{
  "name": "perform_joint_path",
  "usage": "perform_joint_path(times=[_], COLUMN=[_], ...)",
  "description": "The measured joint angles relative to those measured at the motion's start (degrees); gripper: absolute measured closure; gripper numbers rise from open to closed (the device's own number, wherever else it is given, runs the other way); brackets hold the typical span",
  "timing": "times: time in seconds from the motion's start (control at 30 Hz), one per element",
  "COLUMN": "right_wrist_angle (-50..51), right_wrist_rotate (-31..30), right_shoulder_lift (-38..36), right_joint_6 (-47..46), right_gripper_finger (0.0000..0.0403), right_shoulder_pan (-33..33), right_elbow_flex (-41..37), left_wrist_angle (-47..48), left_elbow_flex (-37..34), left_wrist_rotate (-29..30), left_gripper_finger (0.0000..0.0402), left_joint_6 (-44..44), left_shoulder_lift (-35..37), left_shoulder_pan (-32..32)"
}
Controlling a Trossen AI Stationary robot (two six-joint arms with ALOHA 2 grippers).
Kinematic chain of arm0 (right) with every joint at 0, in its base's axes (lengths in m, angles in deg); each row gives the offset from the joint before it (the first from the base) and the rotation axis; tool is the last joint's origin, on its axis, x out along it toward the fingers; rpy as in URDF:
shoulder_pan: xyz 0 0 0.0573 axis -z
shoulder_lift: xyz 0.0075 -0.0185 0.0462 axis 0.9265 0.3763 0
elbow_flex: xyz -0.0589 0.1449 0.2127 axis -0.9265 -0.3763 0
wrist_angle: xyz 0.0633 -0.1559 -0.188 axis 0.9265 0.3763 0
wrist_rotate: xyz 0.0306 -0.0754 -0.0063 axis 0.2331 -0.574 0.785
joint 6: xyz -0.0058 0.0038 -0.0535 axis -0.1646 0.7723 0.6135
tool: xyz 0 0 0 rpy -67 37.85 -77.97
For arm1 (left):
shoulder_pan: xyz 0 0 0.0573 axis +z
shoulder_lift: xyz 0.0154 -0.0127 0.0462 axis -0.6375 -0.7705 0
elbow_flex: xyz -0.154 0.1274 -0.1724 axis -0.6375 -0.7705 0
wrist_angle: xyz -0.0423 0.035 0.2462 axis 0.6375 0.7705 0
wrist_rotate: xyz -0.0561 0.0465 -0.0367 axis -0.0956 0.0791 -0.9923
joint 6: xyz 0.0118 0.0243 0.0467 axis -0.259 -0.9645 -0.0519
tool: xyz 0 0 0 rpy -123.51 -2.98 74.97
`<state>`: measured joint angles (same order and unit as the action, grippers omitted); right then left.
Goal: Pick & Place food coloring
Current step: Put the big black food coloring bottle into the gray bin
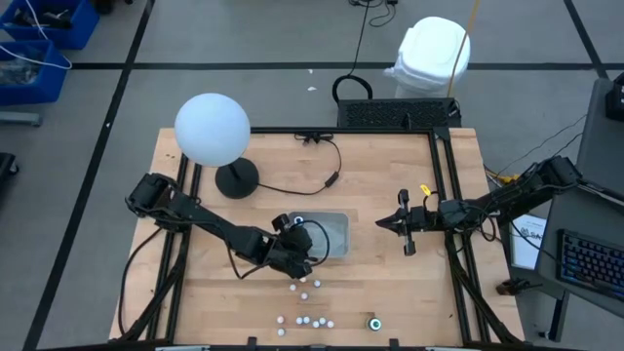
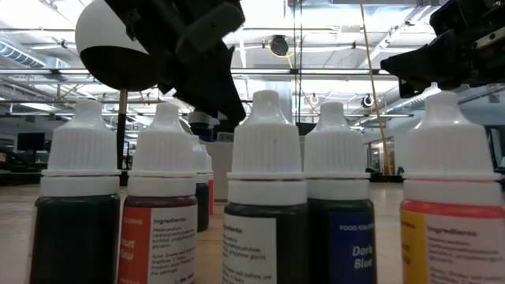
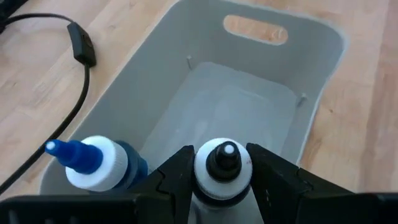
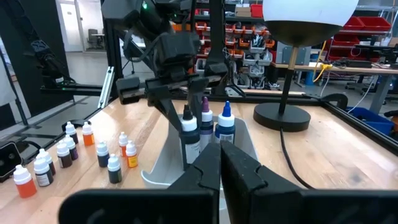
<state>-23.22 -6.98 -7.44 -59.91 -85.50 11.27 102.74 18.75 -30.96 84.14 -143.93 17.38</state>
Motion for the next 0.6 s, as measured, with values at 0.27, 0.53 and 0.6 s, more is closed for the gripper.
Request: perform_joint_path(times=[0.27,0.53,0.6], right_wrist_angle=[0.0,0.0,0.0], right_wrist_rotate=[0.0,0.0,0.0], right_shoulder_lift=[0.0,0.0,0.0], right_joint_6=[-0.2,-0.2,-0.2], right_gripper_finger=[0.0401,0.0401,0.0401], right_shoulder_pan=[0.0,0.0,0.0], right_elbow_flex=[0.0,0.0,0.0], left_wrist_angle=[2.8,1.6,1.7], left_elbow_flex=[0.0,0.0,0.0], left_wrist_rotate=[1.9,4.3,4.3], left_gripper_finger=[0.0252,0.0252,0.0252], left_joint_6=[-0.9,-1.5,-0.9], left_shoulder_lift=[5.8,6.3,5.2], left_shoulder_pan=[-0.5,-1.1,-1.1])
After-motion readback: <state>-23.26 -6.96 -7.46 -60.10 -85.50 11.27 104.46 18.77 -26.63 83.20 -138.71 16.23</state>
